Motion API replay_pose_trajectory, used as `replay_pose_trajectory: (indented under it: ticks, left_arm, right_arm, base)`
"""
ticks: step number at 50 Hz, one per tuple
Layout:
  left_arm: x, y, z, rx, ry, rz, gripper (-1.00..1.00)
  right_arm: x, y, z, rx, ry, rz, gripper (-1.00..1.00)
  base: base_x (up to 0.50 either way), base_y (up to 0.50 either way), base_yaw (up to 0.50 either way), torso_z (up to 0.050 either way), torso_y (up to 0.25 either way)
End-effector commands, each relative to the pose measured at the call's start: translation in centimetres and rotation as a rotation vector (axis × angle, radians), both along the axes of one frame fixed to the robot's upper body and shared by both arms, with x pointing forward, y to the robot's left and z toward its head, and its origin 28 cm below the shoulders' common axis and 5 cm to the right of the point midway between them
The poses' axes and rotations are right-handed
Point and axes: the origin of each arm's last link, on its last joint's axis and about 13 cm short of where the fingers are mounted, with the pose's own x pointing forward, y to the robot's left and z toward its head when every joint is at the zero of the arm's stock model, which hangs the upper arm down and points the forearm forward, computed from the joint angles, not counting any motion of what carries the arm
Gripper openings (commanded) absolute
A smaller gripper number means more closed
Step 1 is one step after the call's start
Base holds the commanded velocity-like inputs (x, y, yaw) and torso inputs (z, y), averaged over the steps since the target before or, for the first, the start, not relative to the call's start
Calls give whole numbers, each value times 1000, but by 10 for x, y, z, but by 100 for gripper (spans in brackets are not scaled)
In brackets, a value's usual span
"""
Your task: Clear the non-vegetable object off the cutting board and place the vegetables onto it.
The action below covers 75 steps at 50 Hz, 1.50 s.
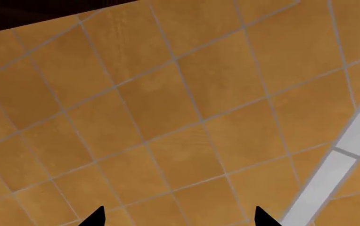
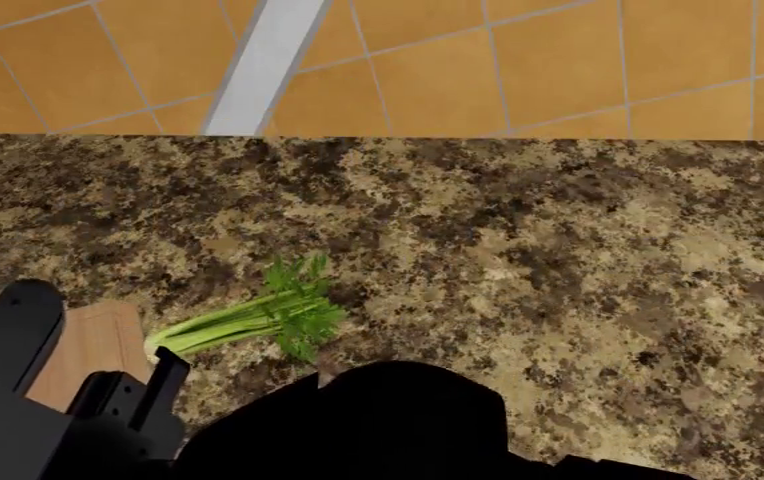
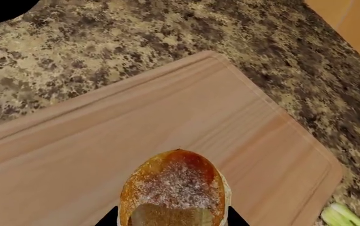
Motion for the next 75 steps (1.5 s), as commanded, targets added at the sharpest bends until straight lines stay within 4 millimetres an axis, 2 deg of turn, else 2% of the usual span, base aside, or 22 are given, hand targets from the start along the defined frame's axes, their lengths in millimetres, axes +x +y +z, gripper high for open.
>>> replay_pose_trajectory:
  ticks: [1,10,17,26,34,52,59,64,75]
  left_arm:
    - [-1,-5,5,-19,-25,-59,100]
    - [-1,-6,5,-16,-27,-67,100]
    - [0,-8,6,-30,-29,-83,100]
    - [2,-10,5,-21,-27,-91,100]
    - [3,-9,6,-22,-32,-96,100]
    - [7,-12,11,-12,-40,-107,100]
    - [6,-13,10,-12,-41,-110,100]
    - [5,-13,11,-10,-42,-111,100]
    - [5,-13,10,-7,-40,-108,100]
  right_arm:
    - [-8,-5,28,51,-89,16,-100]
    - [-1,-34,51,79,-131,-81,-100]
    - [-1,-52,59,75,-154,-148,-100]
    - [5,-82,83,89,-224,-281,-100]
    - [13,-103,89,77,-254,-417,-100]
    - [25,-170,87,144,-262,-791,-100]
    - [29,-193,82,86,-325,-917,-100]
    - [31,-204,82,94,-317,-973,-100]
    - [52,-223,61,90,-240,-1084,-100]
  base:
    - [0,0,0,0,0]
    - [0,0,0,0,0]
    - [0,0,0,0,0]
    - [0,0,0,0,0]
    - [0,0,0,0,0]
    - [0,0,0,0,0]
    - [0,0,0,0,0]
    - [0,0,0,0,0]
    - [0,0,0,0,0]
